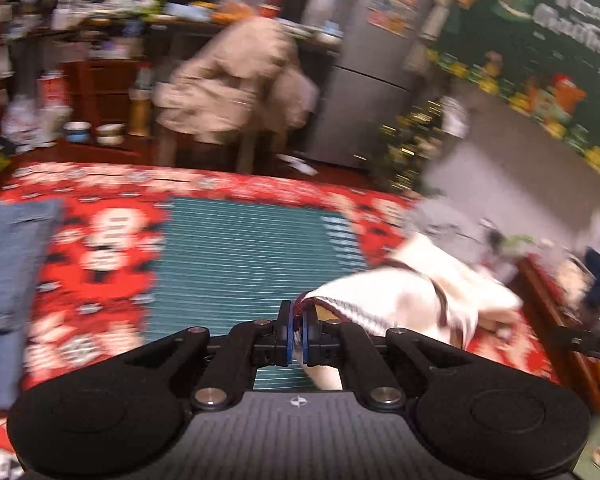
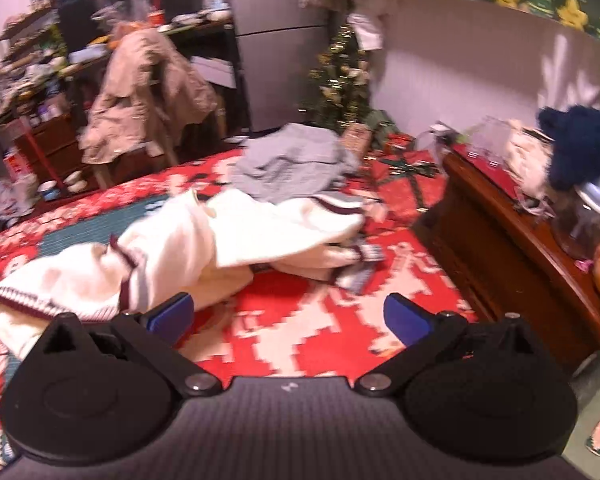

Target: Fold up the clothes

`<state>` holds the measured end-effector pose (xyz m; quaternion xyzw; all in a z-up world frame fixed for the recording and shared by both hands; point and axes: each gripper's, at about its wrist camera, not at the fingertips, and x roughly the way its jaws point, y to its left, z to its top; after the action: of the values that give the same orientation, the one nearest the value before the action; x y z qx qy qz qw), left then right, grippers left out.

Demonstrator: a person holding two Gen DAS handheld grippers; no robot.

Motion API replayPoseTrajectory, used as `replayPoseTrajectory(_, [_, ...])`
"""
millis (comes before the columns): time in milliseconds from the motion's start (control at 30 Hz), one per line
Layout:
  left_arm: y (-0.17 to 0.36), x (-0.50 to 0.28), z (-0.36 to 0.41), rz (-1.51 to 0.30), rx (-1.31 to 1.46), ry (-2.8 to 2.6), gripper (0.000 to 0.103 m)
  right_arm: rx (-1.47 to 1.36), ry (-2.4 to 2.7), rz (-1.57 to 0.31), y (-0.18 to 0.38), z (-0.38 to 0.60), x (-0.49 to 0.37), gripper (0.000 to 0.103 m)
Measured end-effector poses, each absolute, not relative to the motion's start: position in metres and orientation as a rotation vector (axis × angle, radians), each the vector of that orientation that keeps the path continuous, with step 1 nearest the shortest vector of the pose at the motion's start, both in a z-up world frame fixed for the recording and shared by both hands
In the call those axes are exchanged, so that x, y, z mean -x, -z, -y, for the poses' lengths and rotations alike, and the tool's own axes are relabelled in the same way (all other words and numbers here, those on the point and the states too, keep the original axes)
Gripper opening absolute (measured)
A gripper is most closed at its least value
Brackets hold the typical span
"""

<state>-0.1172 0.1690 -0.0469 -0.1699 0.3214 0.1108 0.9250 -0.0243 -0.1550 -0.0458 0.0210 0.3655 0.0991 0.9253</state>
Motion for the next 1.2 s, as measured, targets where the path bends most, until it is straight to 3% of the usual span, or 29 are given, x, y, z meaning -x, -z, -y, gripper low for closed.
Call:
replayPoseTrajectory(300, [0.082,0.160,-0.253,-0.704,0.533,-0.436,0.004,0.058,-0.312,-0.739,0.045,0.098,0.045,0.102])
replayPoseTrajectory(533, [0.091,0.172,-0.237,-0.683,0.404,-0.403,0.010,0.100,-0.438,-0.739,0.054,0.066,0.062,0.102])
replayPoseTrajectory(567, [0.091,0.172,-0.234,-0.675,0.372,-0.395,0.013,0.110,-0.452,-0.743,0.057,0.062,0.062,0.102])
replayPoseTrajectory(633, [0.090,0.172,-0.227,-0.656,0.327,-0.378,0.035,0.119,-0.462,-0.743,0.060,0.057,0.061,0.102])
replayPoseTrajectory(700, [0.089,0.174,-0.222,-0.640,0.302,-0.360,0.048,0.102,-0.468,-0.726,0.062,0.054,0.063,0.102])
replayPoseTrajectory(767, [0.089,0.174,-0.216,-0.627,0.286,-0.329,0.052,0.092,-0.479,-0.695,0.064,0.054,0.062,0.102])
replayPoseTrajectory(833, [0.089,0.174,-0.211,-0.632,0.268,-0.292,0.073,0.104,-0.493,-0.650,0.064,0.053,0.064,0.102])
replayPoseTrajectory(900, [0.089,0.174,-0.203,-0.645,0.249,-0.247,0.084,0.129,-0.512,-0.634,0.065,0.051,0.063,0.102])
replayPoseTrajectory(1000, [0.092,0.172,-0.192,-0.670,0.212,-0.223,0.087,0.141,-0.527,-0.638,0.066,0.049,0.061,0.102])
replayPoseTrajectory(1200, [0.102,0.161,-0.180,-0.782,0.228,-0.143,0.084,0.153,-0.578,-0.697,0.074,0.041,0.056,0.102])
